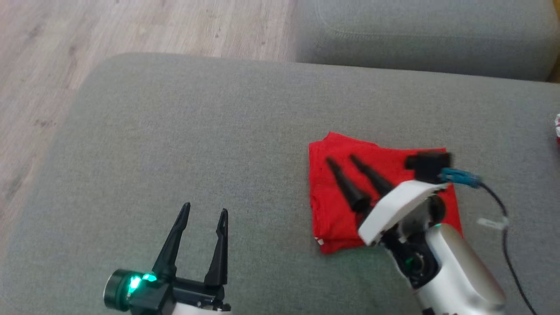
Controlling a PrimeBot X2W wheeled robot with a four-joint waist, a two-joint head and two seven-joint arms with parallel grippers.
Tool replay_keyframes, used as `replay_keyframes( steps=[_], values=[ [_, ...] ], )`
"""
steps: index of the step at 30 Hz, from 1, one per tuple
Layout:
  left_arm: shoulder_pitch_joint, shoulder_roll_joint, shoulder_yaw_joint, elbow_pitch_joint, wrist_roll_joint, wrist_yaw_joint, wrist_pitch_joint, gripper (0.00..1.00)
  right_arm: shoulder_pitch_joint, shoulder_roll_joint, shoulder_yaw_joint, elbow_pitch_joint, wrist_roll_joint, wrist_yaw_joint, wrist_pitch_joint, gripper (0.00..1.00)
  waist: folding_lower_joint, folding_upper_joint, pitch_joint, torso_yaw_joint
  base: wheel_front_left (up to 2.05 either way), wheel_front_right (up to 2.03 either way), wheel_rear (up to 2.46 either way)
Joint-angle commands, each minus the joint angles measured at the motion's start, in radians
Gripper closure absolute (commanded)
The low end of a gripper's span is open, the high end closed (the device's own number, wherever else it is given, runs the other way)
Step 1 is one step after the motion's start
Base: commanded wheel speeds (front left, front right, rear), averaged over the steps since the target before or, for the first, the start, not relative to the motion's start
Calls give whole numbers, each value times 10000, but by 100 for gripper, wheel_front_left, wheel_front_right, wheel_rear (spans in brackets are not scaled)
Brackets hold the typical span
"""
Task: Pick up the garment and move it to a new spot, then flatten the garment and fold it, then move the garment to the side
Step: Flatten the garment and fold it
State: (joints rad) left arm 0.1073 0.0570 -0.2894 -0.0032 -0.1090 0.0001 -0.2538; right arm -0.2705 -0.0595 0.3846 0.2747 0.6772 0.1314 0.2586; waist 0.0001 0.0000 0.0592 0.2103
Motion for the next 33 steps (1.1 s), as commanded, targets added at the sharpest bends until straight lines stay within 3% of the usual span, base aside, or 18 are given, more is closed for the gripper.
replay_keyframes(
  steps=[1,7,12,15,19,33],
  values=[
    [-265,-68,293,-307,-30,40,-80,0,-236,92,-21,-449,-163,-7,-539,0,-1,0,-122,-26,0,0,0],
    [29,-68,502,-343,48,152,-80,0,447,68,-1194,-792,-801,-7,-2762,0,-1,0,-743,-330,0,0,0],
    [243,-68,743,-386,101,412,-80,0,1559,-571,-2129,-779,-1020,-7,-4316,0,-1,0,-1094,-705,0,0,0],
    [386,-68,855,-384,126,662,-80,0,2167,-1052,-2101,-501,-1215,-7,-4830,0,-1,0,-1282,-928,0,0,0],
    [808,-68,993,-272,105,1018,-80,0,2832,-1637,-1443,113,-2086,-7,-5182,0,-1,0,-1689,-1241,0,0,0],
    [1663,-63,1314,106,228,1061,-80,0,3863,-899,-1477,65,-3693,-7,-5202,0,-1,0,-2282,-1485,0,0,0]
  ],
)
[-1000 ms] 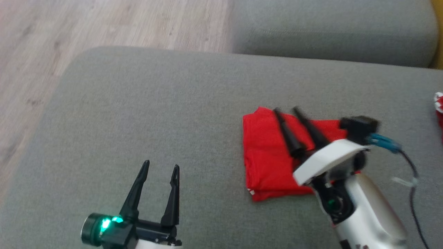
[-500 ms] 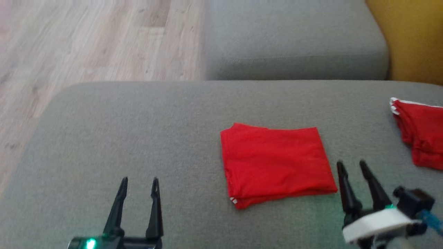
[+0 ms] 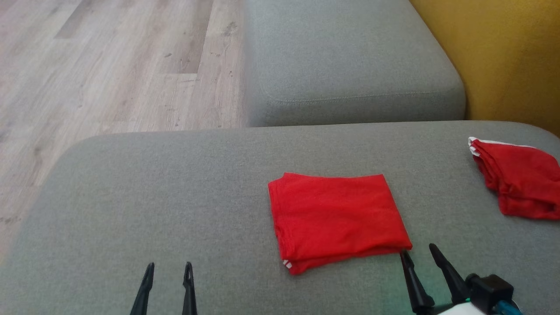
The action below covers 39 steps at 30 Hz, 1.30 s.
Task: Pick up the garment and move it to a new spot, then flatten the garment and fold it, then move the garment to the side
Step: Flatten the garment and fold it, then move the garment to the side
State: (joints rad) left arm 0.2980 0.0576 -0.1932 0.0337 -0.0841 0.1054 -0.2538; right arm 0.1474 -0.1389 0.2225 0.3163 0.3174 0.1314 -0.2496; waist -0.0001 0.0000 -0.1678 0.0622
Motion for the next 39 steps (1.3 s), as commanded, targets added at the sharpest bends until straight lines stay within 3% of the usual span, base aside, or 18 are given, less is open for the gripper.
replay_keyframes(
  steps=[1,39],
  values=[
    [-226,-70,370,-244,-19,6,-80,0,-283,-74,134,-360,-177,-7,-120,0,1,0,-33,-11,0,0,0],
    [35,-74,445,125,-102,117,-80,0,187,255,124,-311,-1169,-7,-122,0,1,0,-399,-174,0,0,0]
  ],
)
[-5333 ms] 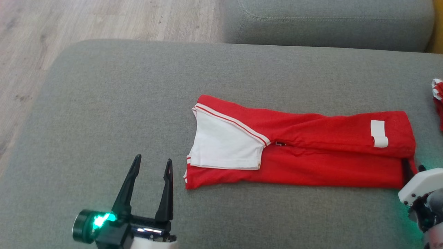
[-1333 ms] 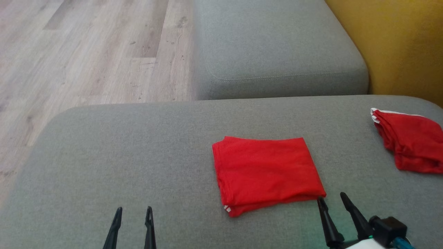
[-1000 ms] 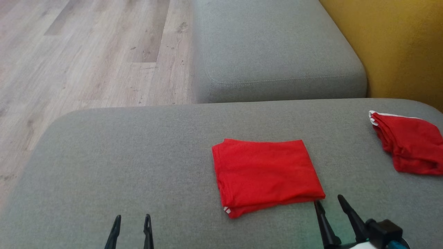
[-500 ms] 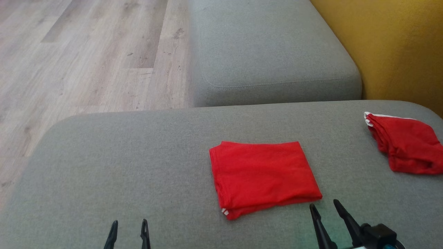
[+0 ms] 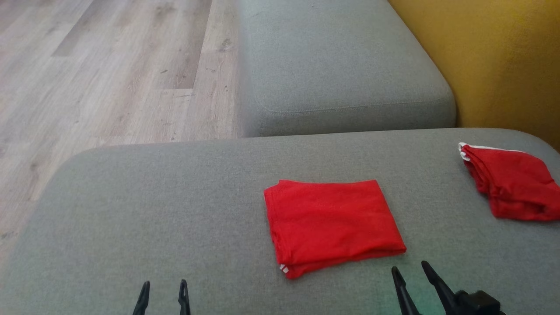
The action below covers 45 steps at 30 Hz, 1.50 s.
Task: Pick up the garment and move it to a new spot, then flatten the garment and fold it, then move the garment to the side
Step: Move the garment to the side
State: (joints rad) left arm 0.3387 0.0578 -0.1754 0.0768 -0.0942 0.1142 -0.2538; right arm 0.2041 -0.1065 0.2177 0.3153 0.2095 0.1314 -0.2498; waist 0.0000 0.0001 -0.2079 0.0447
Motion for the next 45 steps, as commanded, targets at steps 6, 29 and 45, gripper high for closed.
replay_keyframes(
  steps=[6,29,45],
  values=[
    [-332,-76,236,-255,107,-25,-80,0,-394,-51,223,-194,-130,-7,-120,0,0,-1,88,31,0,0,0],
    [-651,-76,-227,-378,127,-234,-80,0,-4036,-229,-254,3320,299,-7,534,0,0,-1,1236,404,0,0,0],
    [-1027,-76,-490,-212,310,-523,-80,0,-6668,-135,-1353,7094,-449,-7,1113,0,0,-1,1895,945,0,0,0]
  ],
)
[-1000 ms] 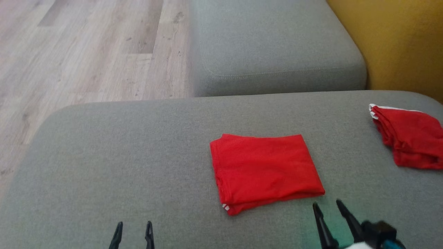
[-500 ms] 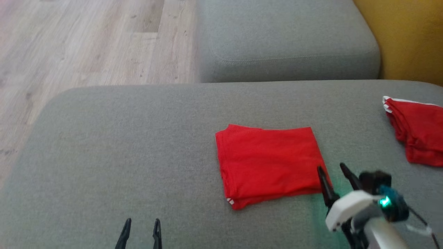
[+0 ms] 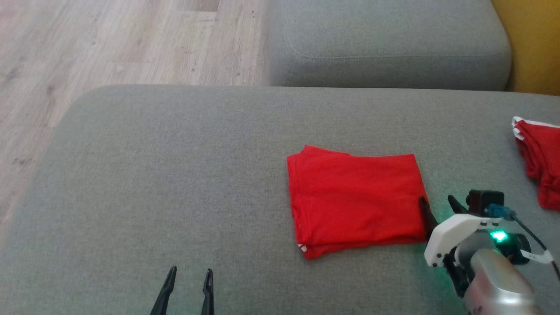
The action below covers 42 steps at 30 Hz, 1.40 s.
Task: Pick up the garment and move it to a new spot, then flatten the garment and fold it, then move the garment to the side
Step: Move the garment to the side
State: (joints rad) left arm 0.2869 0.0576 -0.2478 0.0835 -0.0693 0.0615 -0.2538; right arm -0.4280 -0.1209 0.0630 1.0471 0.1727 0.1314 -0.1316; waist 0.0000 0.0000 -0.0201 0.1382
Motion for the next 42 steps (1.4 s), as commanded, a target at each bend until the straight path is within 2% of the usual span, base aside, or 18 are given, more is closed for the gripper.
replay_keyframes(
  steps=[1,7,9,10,14,18,30,37,42],
  values=[
    [-522,-74,226,-269,60,-6,-80,0,-420,52,168,12,-71,-7,-43,0,0,0,43,14,0,0,0],
    [-716,-74,123,-234,78,-55,-80,0,-734,357,199,1218,125,-7,233,0,0,0,253,12,0,0,0],
    [-777,-74,100,-242,93,-54,-80,0,-801,445,309,1477,219,-7,317,73,0,0,321,-8,0,0,0],
    [-801,-74,94,-246,103,-52,-80,0,-840,474,364,1548,260,-7,295,100,0,0,373,-28,0,0,0],
    [-903,-74,79,-255,103,-40,-80,0,-1092,472,605,1613,340,-7,-28,100,0,0,570,-156,0,0,0],
    [-969,-74,55,-286,59,-11,-80,0,-1569,106,812,1531,247,-7,-451,100,0,0,737,-356,0,0,0],
    [-1555,-74,-179,-539,-107,-3,-80,0,-3714,-1576,1366,681,-422,-7,-705,100,0,0,1827,-1602,0,0,0],
    [-2033,-74,-159,-515,-169,30,-80,0,-4579,-2399,1000,12,-806,-7,-429,100,0,0,2322,-2248,0,0,0],
    [-2373,-74,-124,-524,-165,67,-80,0,-4910,-2866,157,-760,-1369,-7,57,100,0,0,2633,-2689,0,0,0]
  ],
)
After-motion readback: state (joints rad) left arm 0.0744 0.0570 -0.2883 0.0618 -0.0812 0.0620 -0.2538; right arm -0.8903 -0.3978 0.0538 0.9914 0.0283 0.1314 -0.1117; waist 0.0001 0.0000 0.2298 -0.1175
